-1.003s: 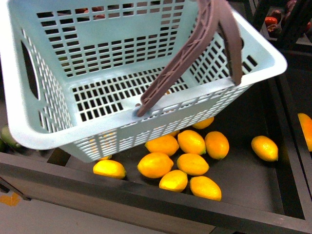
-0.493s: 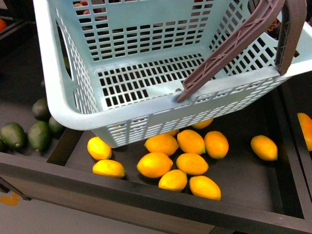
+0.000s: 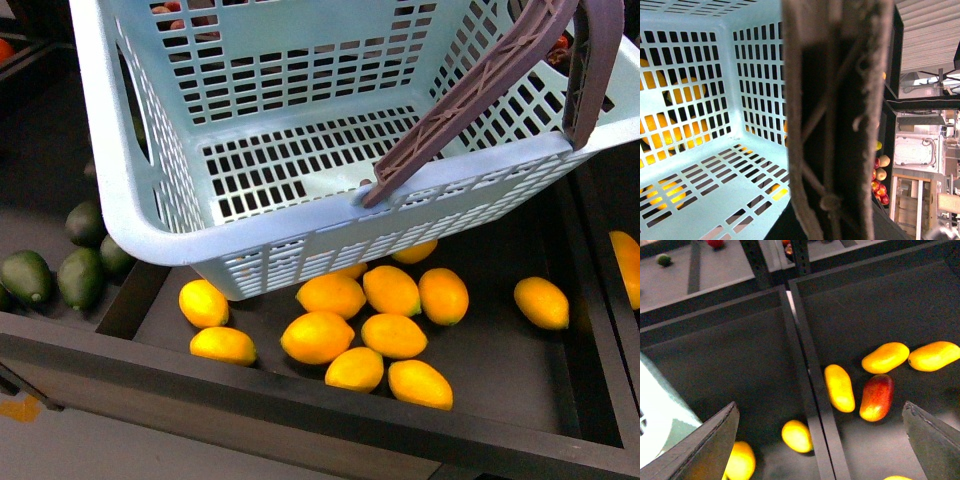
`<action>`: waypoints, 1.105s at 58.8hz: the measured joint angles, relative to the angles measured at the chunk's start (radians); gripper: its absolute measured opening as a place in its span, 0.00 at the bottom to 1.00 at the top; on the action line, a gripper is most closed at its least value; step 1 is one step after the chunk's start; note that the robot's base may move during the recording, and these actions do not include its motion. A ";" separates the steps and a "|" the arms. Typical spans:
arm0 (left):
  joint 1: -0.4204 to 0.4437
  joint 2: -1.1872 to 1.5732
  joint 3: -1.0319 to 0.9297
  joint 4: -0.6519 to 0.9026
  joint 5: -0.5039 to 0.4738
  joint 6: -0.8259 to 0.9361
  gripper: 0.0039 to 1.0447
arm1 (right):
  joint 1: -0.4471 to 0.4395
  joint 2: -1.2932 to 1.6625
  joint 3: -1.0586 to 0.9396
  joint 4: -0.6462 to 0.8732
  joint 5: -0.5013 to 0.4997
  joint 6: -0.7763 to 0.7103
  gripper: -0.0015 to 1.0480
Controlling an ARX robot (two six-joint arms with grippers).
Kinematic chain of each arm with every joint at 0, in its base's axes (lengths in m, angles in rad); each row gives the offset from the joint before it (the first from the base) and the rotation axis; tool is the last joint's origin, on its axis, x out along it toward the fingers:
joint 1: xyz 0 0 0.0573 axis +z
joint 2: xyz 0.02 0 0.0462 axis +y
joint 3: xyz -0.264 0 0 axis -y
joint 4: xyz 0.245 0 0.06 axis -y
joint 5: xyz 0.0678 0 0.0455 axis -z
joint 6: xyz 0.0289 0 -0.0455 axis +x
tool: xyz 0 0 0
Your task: Pick mango and avocado into basket
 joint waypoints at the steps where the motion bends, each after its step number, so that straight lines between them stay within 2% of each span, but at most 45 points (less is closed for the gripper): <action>1: 0.000 0.000 0.000 0.000 0.000 0.000 0.05 | -0.005 0.057 0.028 0.014 0.002 0.004 0.93; 4: 0.001 0.000 0.000 0.000 -0.002 0.000 0.05 | -0.017 0.247 0.129 0.021 0.003 0.029 0.93; 12: 0.000 0.000 0.000 0.000 -0.003 0.000 0.05 | -0.034 0.528 0.294 0.018 0.028 0.063 0.93; 31: 0.000 0.000 0.000 0.000 0.001 0.000 0.05 | -0.124 0.954 0.686 -0.114 0.027 0.246 0.93; 65: 0.000 0.000 0.000 0.000 0.001 0.000 0.05 | -0.165 1.300 1.040 -0.243 0.032 0.394 0.93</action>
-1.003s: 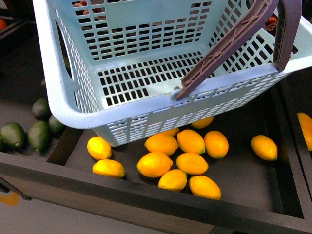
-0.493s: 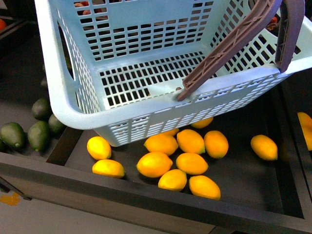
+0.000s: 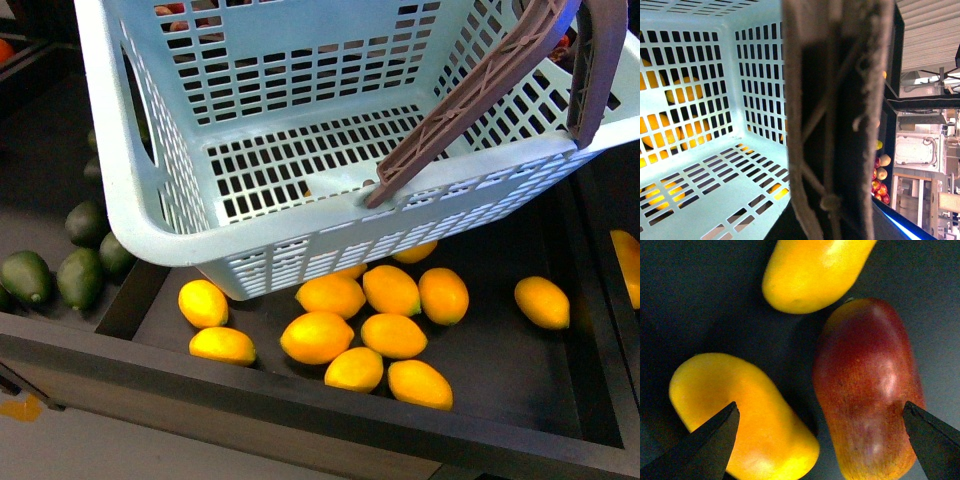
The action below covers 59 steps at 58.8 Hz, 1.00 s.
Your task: Pick mango and avocado into basket
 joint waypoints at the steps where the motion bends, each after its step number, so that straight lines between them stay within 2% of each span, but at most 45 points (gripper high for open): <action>1: 0.000 0.000 0.000 0.000 0.000 0.000 0.05 | -0.001 0.002 0.003 0.000 0.003 0.001 0.93; 25: 0.000 0.000 0.000 0.000 -0.002 0.000 0.05 | -0.053 0.092 0.121 -0.046 0.007 0.008 0.93; 53: 0.000 0.000 0.000 0.000 0.000 0.000 0.05 | -0.052 0.200 0.230 -0.114 0.033 -0.059 0.92; 59: 0.000 0.000 0.000 0.000 0.000 0.000 0.05 | -0.043 0.213 0.247 -0.122 0.045 -0.076 0.81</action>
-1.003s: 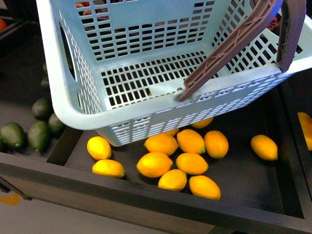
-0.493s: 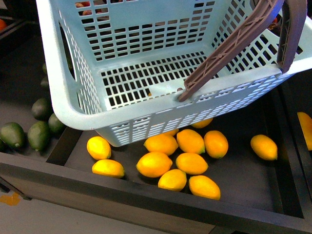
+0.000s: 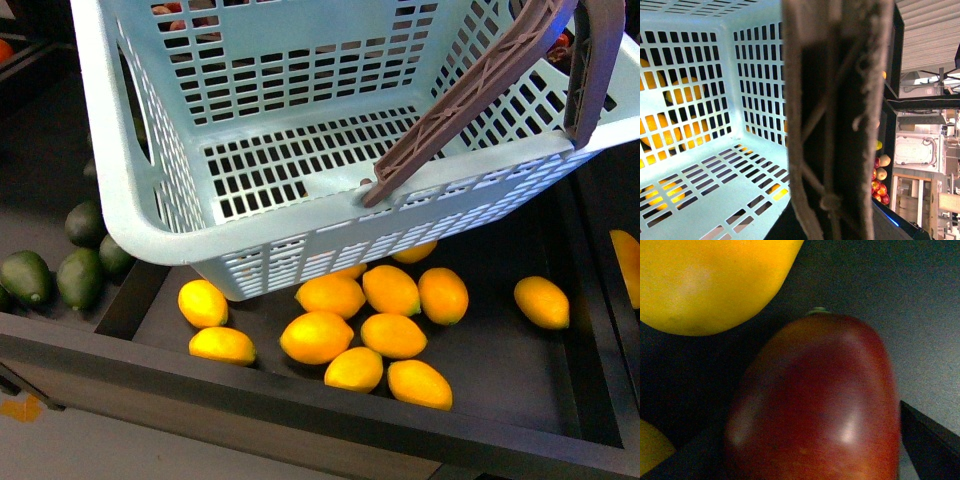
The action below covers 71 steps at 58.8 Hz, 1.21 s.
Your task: Pick mango and avocado into basket
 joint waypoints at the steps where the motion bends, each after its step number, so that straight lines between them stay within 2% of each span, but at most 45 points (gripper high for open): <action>1: 0.000 0.000 0.000 0.000 0.000 0.000 0.05 | 0.001 0.000 0.001 0.000 -0.001 0.000 0.79; 5: 0.000 0.000 0.000 0.000 0.000 0.000 0.05 | 0.008 0.000 -0.002 0.005 -0.014 -0.005 0.66; 9: 0.000 0.000 0.000 0.000 0.000 0.000 0.05 | 0.012 -0.021 -0.040 0.032 -0.037 -0.023 0.61; 31: 0.000 0.000 0.000 0.000 0.001 0.000 0.05 | -0.003 -0.375 -0.452 0.214 -0.182 -0.206 0.61; 50: 0.000 0.000 0.000 0.000 0.000 0.000 0.05 | -0.024 -0.871 -0.758 0.215 -0.381 -0.351 0.61; 58: 0.000 0.000 0.000 0.000 0.000 0.000 0.05 | 0.015 -1.068 -0.859 0.194 -0.445 -0.348 0.61; 71: 0.000 0.000 0.000 0.000 0.001 0.000 0.05 | 0.153 -1.346 -0.952 0.180 -0.481 -0.269 0.61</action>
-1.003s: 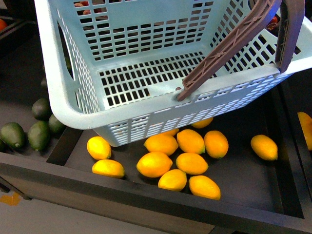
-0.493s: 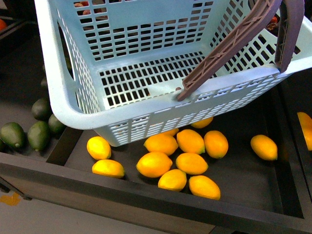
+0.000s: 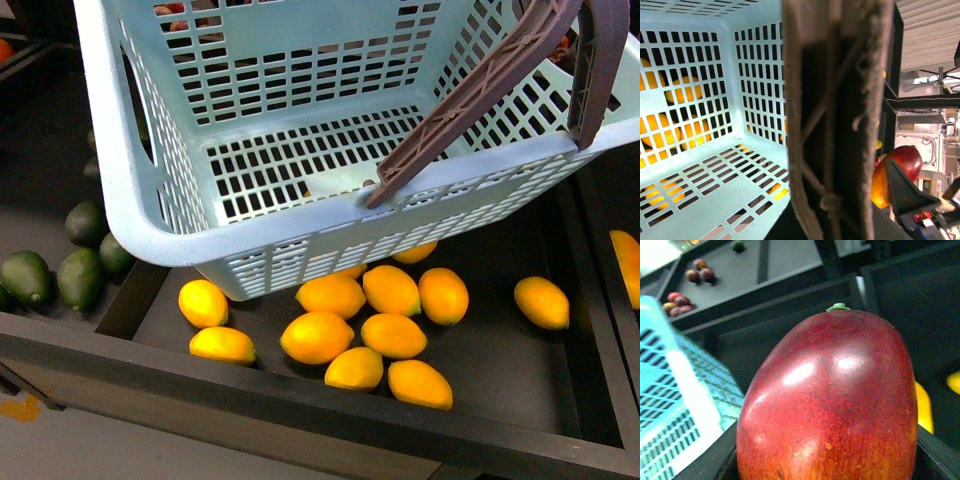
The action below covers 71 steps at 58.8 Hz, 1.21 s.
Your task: Pick mango and avocado into basket
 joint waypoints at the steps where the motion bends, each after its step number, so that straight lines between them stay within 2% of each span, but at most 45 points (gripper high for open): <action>1: 0.000 0.000 0.000 0.000 0.000 0.000 0.05 | 0.017 -0.021 -0.006 0.000 -0.001 0.010 0.61; 20: 0.000 0.000 0.000 0.000 -0.003 0.000 0.05 | 0.316 -0.152 -0.038 0.020 0.103 0.055 0.61; 26: 0.000 0.000 0.000 0.000 -0.002 0.000 0.05 | 0.380 -0.125 -0.024 0.030 0.135 0.051 0.61; 48: 0.000 0.000 0.000 0.000 -0.003 0.000 0.05 | 0.441 0.072 0.112 0.063 0.225 0.050 0.61; 71: 0.000 0.000 0.000 0.000 -0.001 0.000 0.05 | 0.507 0.163 0.167 0.070 0.249 0.046 0.61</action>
